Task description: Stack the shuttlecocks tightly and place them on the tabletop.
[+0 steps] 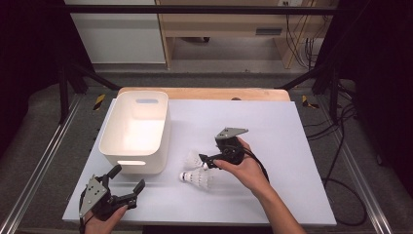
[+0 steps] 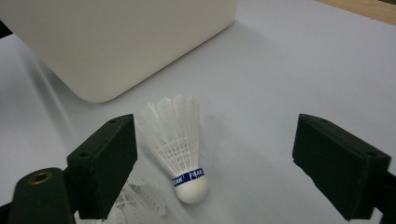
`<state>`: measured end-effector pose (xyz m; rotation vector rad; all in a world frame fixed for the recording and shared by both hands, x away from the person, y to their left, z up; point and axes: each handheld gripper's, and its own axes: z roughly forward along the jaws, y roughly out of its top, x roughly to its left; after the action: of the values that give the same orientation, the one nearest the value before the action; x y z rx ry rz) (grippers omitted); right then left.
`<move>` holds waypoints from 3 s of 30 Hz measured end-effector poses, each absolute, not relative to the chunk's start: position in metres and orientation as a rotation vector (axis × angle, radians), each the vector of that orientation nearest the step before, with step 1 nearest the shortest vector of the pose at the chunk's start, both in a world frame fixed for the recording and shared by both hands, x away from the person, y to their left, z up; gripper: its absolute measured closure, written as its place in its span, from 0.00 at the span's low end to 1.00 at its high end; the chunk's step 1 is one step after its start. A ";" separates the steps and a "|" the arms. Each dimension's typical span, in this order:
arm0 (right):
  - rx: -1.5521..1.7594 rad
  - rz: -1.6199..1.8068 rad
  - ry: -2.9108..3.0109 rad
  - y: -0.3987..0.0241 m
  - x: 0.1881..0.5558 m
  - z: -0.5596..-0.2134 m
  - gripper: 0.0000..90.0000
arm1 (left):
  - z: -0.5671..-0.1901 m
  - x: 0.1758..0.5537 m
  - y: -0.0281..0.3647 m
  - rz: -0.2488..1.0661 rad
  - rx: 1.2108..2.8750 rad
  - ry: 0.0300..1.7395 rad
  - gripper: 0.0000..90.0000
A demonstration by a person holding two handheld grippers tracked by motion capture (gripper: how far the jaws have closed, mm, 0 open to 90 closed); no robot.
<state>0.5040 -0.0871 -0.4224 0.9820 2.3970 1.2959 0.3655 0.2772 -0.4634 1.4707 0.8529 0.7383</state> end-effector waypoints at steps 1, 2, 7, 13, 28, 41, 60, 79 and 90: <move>0.975 1.292 2.401 -0.085 0.504 -0.422 0.24 | -0.463 0.365 0.277 0.738 1.472 0.852 0.04; 0.964 1.287 2.404 -0.083 0.504 -0.422 0.26 | -0.463 0.365 0.277 0.736 1.473 0.851 0.04; 0.929 1.271 2.433 -0.074 0.507 -0.420 0.39 | -0.463 0.366 0.276 0.734 1.473 0.850 0.04; 0.884 1.269 2.457 -0.066 0.508 -0.416 0.62 | -0.463 0.366 0.276 0.733 1.473 0.852 0.04; 0.717 1.220 2.572 -0.040 0.504 -0.419 1.00 | -0.463 0.366 0.276 0.735 1.474 0.853 0.04; 0.624 1.107 2.683 -0.017 0.501 -0.431 1.00 | -0.463 0.366 0.276 0.735 1.472 0.853 0.04; 0.655 1.055 2.693 -0.021 0.514 -0.440 0.99 | -0.463 0.365 0.276 0.734 1.472 0.850 0.04; 0.819 1.068 2.576 -0.057 0.544 -0.448 0.99 | -0.463 0.365 0.276 0.736 1.473 0.846 0.04; 0.900 1.029 2.520 -0.088 0.545 -0.450 0.99 | -0.463 0.365 0.276 0.735 1.471 0.849 0.04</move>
<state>0.5446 -0.0882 -0.4503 0.9002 2.5200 1.0295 0.3651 0.2757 -0.4629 1.4710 0.8490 0.7352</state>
